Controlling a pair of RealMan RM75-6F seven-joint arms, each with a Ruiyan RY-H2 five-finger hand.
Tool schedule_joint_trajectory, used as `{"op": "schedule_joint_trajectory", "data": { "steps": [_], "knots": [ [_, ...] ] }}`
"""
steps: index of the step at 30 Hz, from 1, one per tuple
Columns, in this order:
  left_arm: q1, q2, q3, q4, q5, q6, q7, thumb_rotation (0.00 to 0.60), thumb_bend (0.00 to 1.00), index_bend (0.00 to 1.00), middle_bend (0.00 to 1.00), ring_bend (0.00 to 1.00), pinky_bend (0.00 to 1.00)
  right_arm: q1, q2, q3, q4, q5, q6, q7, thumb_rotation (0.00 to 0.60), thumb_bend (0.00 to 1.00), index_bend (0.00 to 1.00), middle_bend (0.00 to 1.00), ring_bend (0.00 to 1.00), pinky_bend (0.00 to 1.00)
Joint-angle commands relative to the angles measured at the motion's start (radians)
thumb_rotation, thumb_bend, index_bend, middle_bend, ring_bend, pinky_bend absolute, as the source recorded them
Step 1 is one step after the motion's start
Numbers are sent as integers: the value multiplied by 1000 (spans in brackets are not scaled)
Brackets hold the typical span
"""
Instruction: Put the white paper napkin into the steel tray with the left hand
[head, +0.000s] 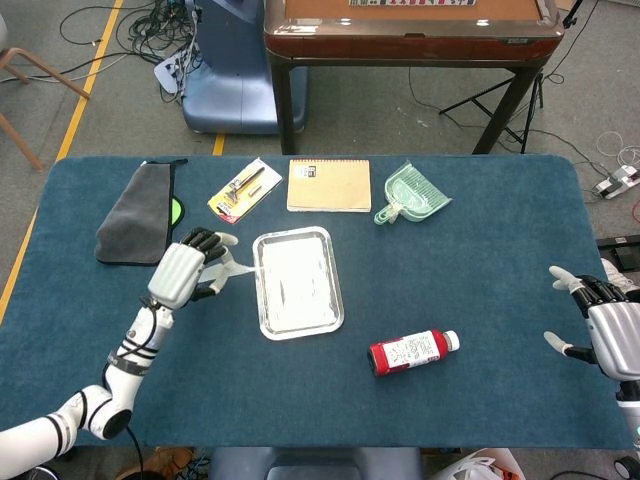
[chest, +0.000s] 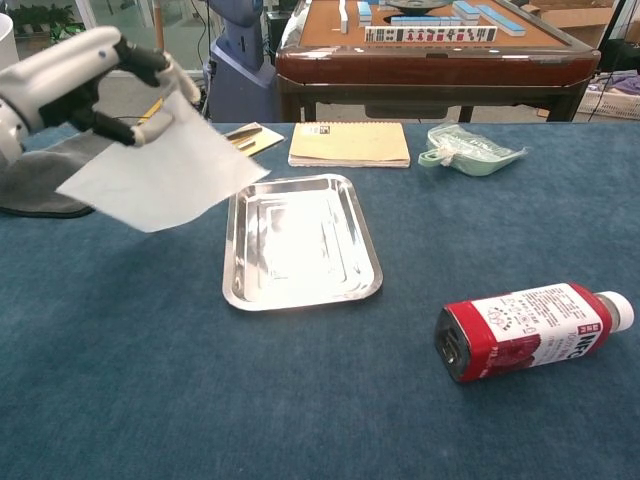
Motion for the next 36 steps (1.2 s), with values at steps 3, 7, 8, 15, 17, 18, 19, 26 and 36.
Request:
{"op": "schedule_joint_trajectory", "data": {
  "steps": [3, 7, 8, 15, 17, 18, 19, 26, 36],
  "knots": [
    [-83, -51, -28, 3, 22, -7, -41, 600, 445, 628, 313, 261, 209, 0, 2, 1, -6, 0, 1, -6, 600, 106, 165, 323, 224, 313],
    [-123, -106, 1, 28, 59, -9, -61, 600, 443, 619, 313, 261, 208, -1, 3, 2, -11, 2, 0, -11, 600, 106, 165, 323, 224, 313],
    [-133, -125, 13, 40, 72, -6, -67, 600, 442, 617, 313, 260, 208, -2, 4, 2, -12, 3, 0, -12, 600, 105, 165, 323, 224, 313],
    [-156, -225, 87, 139, 94, -27, -28, 600, 440, 611, 313, 258, 209, -5, 6, 2, -15, 6, 1, -14, 600, 106, 165, 323, 223, 313],
    [-158, -240, 105, 168, 94, -39, -3, 600, 440, 611, 313, 258, 209, -6, 7, 3, -14, 6, 3, -13, 600, 106, 165, 323, 224, 313],
    [-158, -249, 115, 188, 93, -46, 12, 600, 439, 610, 313, 257, 209, -7, 7, 2, -14, 6, 3, -12, 600, 106, 165, 323, 224, 313],
    [-157, -253, 122, 201, 91, -52, 21, 600, 440, 608, 313, 256, 209, -8, 8, 2, -14, 6, 4, -11, 600, 106, 165, 323, 224, 313],
    [-146, -267, 138, 254, 55, -76, 68, 600, 439, 603, 313, 250, 209, -9, 5, 1, -12, 7, 3, -9, 600, 106, 166, 323, 224, 313],
    [-148, -270, 147, 283, 31, -97, 114, 600, 434, 585, 313, 241, 209, -10, 6, 3, -13, 5, 5, -9, 600, 106, 165, 323, 224, 313]
  ]
}}
